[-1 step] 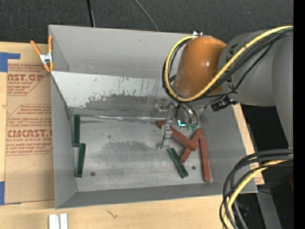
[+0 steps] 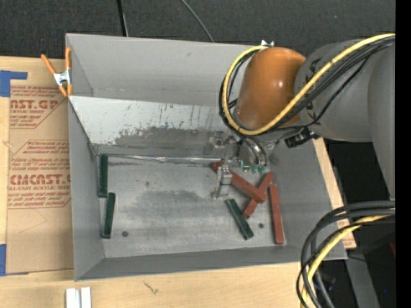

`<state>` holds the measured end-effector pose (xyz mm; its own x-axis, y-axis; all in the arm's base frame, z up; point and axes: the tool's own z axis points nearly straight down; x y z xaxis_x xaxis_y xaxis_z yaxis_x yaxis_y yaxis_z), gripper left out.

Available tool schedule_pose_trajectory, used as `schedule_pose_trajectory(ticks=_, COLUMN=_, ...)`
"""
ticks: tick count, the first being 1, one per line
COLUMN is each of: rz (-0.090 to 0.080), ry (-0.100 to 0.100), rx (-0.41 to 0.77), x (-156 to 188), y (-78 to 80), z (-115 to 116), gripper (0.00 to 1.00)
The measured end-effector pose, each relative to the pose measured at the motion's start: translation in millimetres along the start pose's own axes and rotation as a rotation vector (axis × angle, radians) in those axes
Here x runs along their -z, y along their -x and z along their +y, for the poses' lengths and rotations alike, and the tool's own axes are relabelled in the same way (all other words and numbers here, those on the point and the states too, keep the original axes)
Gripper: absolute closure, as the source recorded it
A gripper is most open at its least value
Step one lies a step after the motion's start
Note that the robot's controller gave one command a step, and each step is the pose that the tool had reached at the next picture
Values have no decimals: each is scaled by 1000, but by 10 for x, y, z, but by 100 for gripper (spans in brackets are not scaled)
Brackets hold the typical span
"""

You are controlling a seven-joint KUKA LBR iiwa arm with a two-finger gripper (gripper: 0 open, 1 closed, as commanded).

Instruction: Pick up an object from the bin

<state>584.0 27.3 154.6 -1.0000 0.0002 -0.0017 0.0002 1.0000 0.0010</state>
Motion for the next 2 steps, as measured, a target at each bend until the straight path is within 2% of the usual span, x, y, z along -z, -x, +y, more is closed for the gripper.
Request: schedule_pose_trajectory(ticks=2, rz=-9, ry=1, rx=143, x=-244, y=10, z=-345, gripper=0)
